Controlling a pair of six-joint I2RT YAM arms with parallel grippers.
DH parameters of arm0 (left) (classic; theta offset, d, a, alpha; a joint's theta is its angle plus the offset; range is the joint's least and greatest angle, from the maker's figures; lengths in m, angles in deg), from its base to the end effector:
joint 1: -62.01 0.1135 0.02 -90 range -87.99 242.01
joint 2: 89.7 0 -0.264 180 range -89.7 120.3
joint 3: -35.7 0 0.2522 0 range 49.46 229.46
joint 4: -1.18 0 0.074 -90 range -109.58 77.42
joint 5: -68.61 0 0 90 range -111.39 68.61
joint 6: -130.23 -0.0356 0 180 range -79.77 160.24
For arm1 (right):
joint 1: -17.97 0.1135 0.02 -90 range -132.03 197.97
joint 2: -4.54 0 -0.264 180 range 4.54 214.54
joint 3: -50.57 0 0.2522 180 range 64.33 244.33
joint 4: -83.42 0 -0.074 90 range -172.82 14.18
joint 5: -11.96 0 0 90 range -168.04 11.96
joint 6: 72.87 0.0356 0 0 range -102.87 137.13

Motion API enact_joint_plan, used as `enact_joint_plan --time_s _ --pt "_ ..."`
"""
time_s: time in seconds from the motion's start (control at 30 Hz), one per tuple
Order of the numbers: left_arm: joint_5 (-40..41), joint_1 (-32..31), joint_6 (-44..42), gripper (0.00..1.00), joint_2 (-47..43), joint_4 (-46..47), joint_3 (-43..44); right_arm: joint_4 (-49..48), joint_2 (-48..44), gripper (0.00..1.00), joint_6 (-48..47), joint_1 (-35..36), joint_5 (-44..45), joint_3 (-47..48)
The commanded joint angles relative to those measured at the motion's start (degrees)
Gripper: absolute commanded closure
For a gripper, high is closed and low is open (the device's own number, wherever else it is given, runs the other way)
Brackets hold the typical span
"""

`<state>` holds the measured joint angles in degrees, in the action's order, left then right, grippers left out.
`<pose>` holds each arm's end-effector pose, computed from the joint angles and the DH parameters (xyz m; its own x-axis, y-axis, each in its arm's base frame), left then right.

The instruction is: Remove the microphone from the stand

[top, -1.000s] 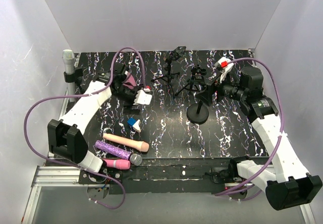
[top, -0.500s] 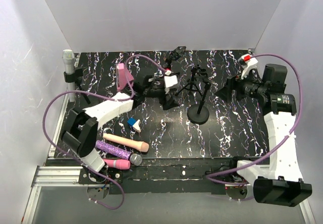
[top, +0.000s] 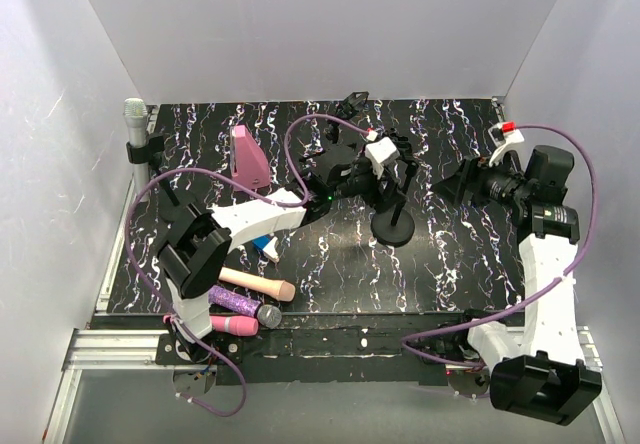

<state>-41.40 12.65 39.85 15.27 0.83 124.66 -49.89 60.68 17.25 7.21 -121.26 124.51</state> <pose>0.2732 -0.3370 0.2687 -0.1773 0.2161 -0.9601 0.9280 0.3614 -0.0900 0.2016 -0.0135 0.3615 -0.4756 0.0919 -0.8749 -0.4520 0.8277 0.3327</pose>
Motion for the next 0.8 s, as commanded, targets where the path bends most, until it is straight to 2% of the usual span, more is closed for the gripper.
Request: enact_joint_plan --time_s 0.0,0.13,0.3,0.43,0.53,0.63,0.7,0.77 --pt "5.76 -1.08 4.16 0.33 1.02 7.58 -0.93 -4.72 -4.1 0.14 3.4 -0.13 2.79 -4.19" --pt "9.81 -1.52 5.56 0.44 4.36 9.79 1.35 -1.21 -6.56 0.14 3.31 -0.13 4.72 -5.52" --pt "6.83 -2.14 5.22 0.57 6.91 12.78 3.72 1.09 -9.11 0.14 3.83 -0.22 6.57 -7.27" --pt "4.46 -2.32 3.73 0.78 6.39 14.01 3.38 1.44 -10.0 0.14 3.31 -0.22 7.8 -9.03" --pt "-0.36 -2.14 1.18 0.87 4.46 14.8 1.8 1.7 -9.39 0.14 0.86 -0.31 6.84 -9.82" --pt "-9.4 -0.13 1.43 1.0 2.27 13.84 0.83 3.18 -6.06 0.16 -1.6 -0.31 1.41 -8.69" --pt "-16.07 1.89 1.53 1.0 0.34 12.96 -0.4 5.56 -2.02 0.19 -2.93 -0.22 -3.16 -6.93" --pt "-26.09 4.53 1.09 1.0 -1.34 11.47 -0.93 6.44 1.15 0.21 -2.76 -0.22 -7.65 -5.78"
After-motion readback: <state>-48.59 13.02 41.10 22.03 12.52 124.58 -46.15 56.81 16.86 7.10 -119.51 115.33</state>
